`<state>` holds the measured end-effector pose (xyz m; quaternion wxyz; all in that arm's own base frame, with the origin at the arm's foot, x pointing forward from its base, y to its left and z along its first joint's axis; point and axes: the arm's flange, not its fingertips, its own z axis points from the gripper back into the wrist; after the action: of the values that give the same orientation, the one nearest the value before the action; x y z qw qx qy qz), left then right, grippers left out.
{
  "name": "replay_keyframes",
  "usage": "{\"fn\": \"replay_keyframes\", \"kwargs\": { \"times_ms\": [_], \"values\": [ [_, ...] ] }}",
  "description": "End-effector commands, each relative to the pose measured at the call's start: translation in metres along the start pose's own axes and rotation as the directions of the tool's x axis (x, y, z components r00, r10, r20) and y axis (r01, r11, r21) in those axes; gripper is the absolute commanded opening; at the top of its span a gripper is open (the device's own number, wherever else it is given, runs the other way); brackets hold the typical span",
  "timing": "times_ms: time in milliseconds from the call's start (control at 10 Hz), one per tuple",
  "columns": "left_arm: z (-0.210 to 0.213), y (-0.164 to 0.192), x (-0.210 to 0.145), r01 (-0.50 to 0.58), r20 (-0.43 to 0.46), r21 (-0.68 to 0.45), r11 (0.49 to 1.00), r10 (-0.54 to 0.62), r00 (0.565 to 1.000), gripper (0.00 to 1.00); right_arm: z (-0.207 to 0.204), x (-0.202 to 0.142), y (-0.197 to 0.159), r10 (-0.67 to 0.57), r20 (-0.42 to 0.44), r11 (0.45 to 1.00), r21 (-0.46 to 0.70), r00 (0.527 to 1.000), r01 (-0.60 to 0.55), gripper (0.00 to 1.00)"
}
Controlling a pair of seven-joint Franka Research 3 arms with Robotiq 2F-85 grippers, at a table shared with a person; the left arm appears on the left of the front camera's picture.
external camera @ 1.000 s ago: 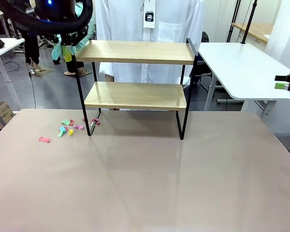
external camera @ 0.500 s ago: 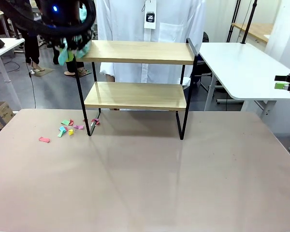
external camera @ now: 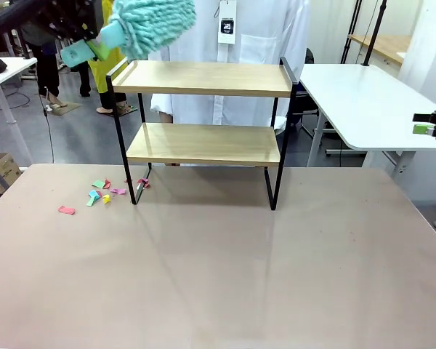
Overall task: Clean the shelf.
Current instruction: Clean the specific section of the Shelf indicated by the human with the Duster.
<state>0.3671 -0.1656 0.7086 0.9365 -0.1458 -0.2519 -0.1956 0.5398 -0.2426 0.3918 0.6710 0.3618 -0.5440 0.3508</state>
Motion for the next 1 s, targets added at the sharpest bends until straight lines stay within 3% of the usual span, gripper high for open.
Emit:
{"fn": "replay_keyframes", "kwargs": {
  "times_ms": [0, 200, 400, 700, 800, 900],
  "values": [
    [-0.002, 0.019, -0.019, 0.173, -0.049, -0.262, 0.949, -0.192, 0.980, 0.13, -0.001, 0.003, 0.000, 0.006, -0.003, 1.000, -0.006, 1.000, -0.006, 1.00],
    [-0.001, 0.029, -0.027, 0.280, -0.125, -0.417, 0.865, -0.360, 0.925, 0.13, -0.001, 0.003, 0.000, 0.006, -0.003, 1.000, -0.006, 1.000, -0.006, 1.00],
    [-0.006, 0.043, -0.043, 0.311, -0.159, -0.474, 0.824, -0.427, 0.890, 0.13, -0.001, 0.003, 0.000, 0.006, -0.003, 1.000, -0.006, 1.000, -0.006, 1.00],
    [-0.014, 0.046, -0.076, 0.458, -0.255, -0.443, 0.771, -0.598, 0.760, 0.13, -0.001, 0.003, 0.000, 0.006, -0.003, 1.000, -0.006, 1.000, -0.006, 1.00],
    [-0.022, 0.042, -0.085, 0.523, -0.294, -0.436, 0.732, -0.666, 0.686, 0.13, -0.001, 0.003, 0.000, 0.006, -0.003, 1.000, -0.006, 1.000, -0.006, 1.00],
    [-0.032, 0.040, -0.091, 0.545, -0.337, -0.437, 0.715, -0.692, 0.638, 0.13, -0.001, 0.003, 0.000, 0.006, -0.003, 1.000, -0.006, 1.000, -0.006, 1.00]
  ]
}}
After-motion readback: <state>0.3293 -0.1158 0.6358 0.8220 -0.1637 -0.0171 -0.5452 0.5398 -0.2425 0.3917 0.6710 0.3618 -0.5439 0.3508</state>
